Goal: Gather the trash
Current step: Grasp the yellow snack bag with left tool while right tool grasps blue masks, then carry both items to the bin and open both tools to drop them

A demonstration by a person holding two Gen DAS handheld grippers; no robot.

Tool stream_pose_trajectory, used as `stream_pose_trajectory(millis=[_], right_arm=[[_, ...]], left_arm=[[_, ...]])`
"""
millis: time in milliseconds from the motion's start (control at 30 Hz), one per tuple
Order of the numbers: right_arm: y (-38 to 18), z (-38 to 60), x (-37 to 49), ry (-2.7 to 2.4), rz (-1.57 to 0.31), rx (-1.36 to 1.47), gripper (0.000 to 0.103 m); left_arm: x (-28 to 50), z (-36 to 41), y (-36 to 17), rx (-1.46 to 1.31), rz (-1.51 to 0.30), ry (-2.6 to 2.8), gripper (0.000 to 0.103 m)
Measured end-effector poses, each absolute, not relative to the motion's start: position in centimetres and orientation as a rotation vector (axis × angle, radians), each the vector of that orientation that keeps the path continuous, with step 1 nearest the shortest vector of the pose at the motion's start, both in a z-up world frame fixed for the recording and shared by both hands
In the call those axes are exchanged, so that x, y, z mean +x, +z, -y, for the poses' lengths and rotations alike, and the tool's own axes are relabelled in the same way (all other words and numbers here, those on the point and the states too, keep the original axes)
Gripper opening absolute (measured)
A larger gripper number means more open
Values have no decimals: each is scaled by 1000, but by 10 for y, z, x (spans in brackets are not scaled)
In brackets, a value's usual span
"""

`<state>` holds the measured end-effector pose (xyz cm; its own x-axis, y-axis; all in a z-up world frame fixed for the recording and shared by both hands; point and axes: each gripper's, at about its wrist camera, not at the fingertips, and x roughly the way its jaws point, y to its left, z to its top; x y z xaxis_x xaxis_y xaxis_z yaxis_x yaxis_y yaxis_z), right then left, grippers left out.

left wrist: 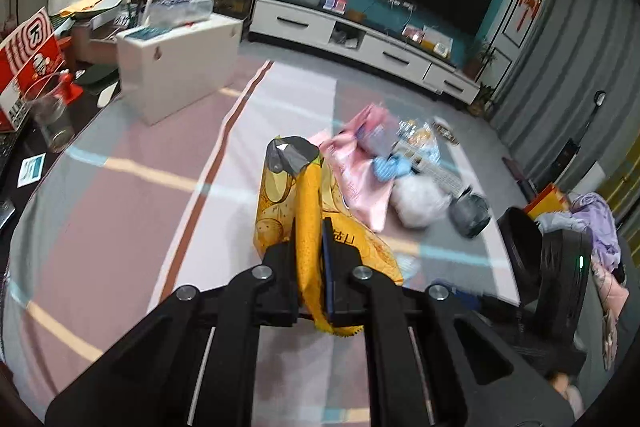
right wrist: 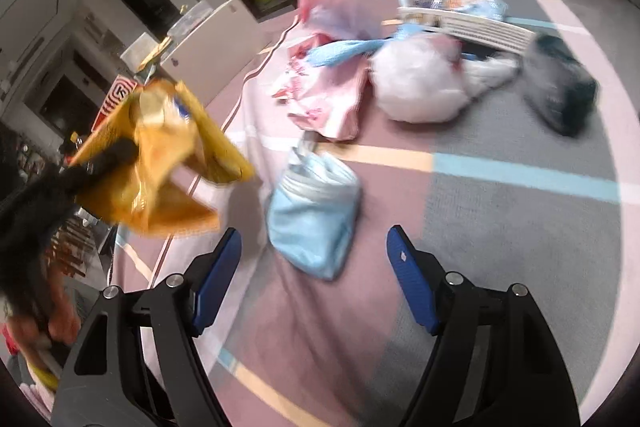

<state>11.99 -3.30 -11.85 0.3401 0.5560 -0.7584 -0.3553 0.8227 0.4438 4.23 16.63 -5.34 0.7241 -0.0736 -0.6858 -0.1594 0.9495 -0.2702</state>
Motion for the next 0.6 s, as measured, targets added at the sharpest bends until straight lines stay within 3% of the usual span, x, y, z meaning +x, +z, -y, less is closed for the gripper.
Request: stream_pose_trajectory(millis=[167, 233, 333, 400, 600], right_arm=[[-127, 13, 130, 577, -1081, 175, 73], [-131, 8, 131, 575, -1082, 163, 50], [-135, 5, 130, 561, -1076, 116, 26], [-134, 8, 127, 560, -1062, 108, 18], [-113, 30, 117, 553, -1009, 164, 14]], left_arm=[[36, -168, -63, -307, -787, 43, 10], [35, -165, -63, -296, -787, 39, 10], [35, -161, -65, -285, -792, 31, 10], [35, -157, -66, -274, -799, 27, 10], [31, -148, -62, -273, -794, -1, 10]])
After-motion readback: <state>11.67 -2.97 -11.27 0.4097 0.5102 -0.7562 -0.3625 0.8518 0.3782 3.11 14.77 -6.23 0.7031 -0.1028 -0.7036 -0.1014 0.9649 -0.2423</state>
